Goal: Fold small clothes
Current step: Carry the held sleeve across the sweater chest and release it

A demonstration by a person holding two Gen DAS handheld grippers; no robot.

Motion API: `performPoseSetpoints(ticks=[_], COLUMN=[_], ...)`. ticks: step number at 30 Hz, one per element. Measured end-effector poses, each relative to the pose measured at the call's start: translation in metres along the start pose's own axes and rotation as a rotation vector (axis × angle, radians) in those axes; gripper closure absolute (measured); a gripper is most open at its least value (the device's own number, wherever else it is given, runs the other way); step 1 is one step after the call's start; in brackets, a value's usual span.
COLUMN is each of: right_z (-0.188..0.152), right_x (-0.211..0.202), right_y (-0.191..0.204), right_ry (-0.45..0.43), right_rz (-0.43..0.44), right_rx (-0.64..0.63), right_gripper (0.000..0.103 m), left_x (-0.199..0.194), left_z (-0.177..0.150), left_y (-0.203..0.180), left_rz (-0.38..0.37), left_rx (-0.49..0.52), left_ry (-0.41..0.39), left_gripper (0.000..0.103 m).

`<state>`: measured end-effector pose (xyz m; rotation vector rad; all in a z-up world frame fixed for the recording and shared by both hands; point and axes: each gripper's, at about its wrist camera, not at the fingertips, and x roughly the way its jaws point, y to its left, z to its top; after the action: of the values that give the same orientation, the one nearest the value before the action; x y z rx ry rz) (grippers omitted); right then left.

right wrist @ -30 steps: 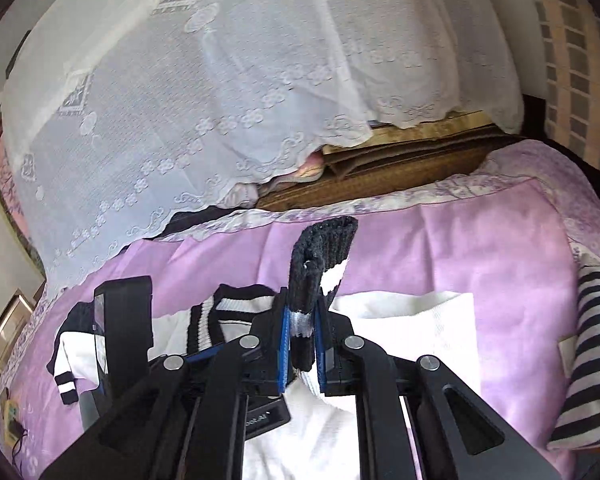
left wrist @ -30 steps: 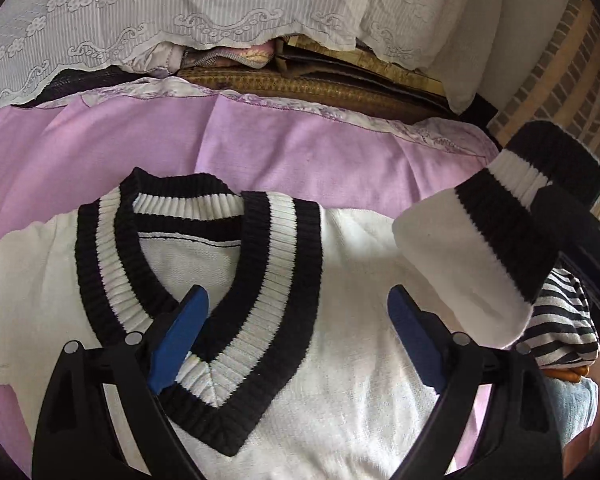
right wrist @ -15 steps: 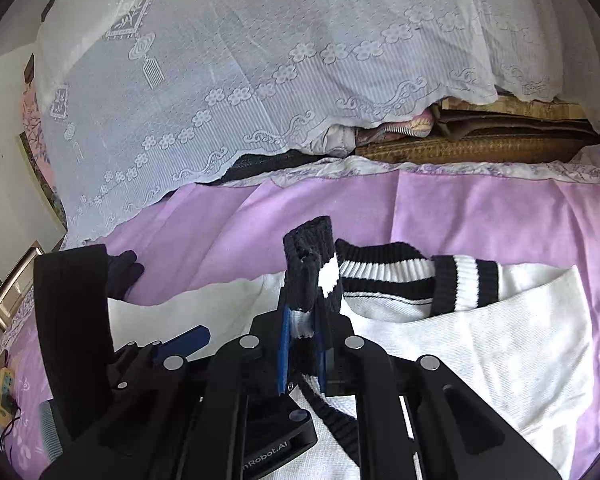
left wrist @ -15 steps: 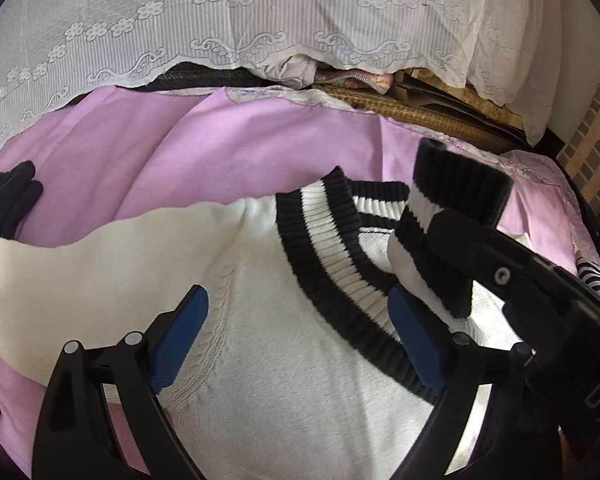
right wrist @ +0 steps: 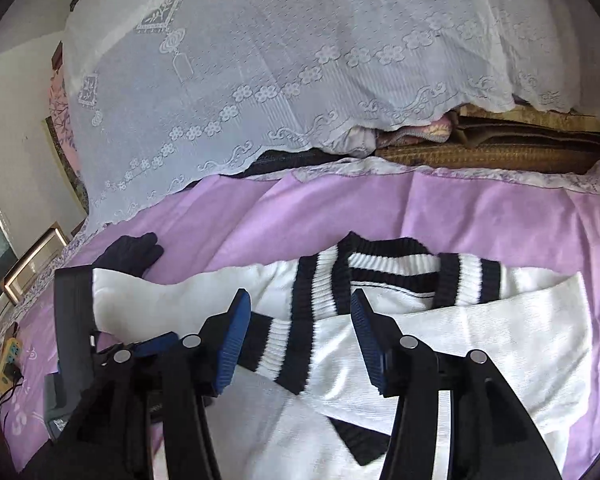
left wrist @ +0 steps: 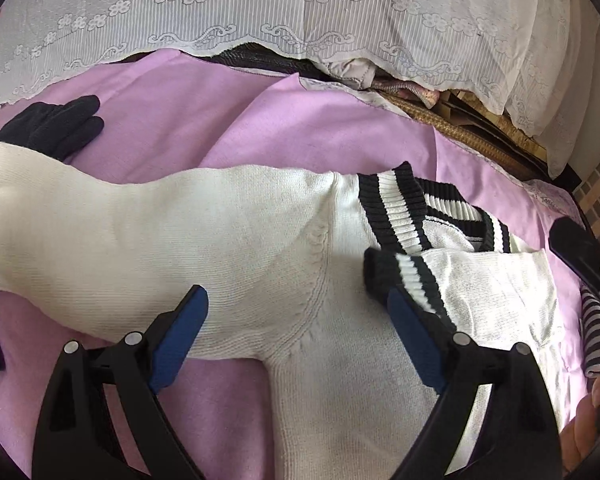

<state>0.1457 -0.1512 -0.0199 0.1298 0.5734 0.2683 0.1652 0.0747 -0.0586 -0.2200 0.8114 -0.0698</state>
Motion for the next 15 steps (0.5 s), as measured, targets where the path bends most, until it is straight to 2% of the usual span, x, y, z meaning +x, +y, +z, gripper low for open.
performPoseSetpoints(ticks=[3,4,6,9,12,14,15], right_z=[-0.005,-0.007,-0.012,-0.022,-0.039,-0.046,-0.046], right_x=[-0.003,-0.002,0.001,0.006,0.018,0.023,0.021], right_y=[-0.038,-0.054,-0.088,-0.130,-0.163,-0.180,-0.184], right_ry=[0.012,0.024,0.052,0.087,0.154,0.171,0.164], right_rz=[-0.136,-0.158,-0.171,-0.176,-0.210,-0.179,-0.168], right_rx=[-0.003,0.022,0.113,0.230,0.308,0.370,0.394], right_gripper=[0.051,0.051,0.052,0.054,0.055,0.064,0.065], left_x=[-0.019,-0.021,-0.013,0.016,0.061,0.063,0.060], left_z=[0.007,0.009,0.013,0.008,-0.006,-0.011,-0.010], left_y=[-0.006,-0.012,-0.034,-0.070,-0.083,-0.080,-0.079], left_rz=[-0.033,-0.051,-0.079,-0.077,0.011,0.003,0.001], left_rx=[-0.022,-0.016,0.038,0.136,0.182,0.177,0.170], left_ry=[-0.062,-0.065,-0.025,0.040,0.160,0.140,0.139], left_gripper=[0.013,0.010,0.007,0.007,0.006,0.004,0.004])
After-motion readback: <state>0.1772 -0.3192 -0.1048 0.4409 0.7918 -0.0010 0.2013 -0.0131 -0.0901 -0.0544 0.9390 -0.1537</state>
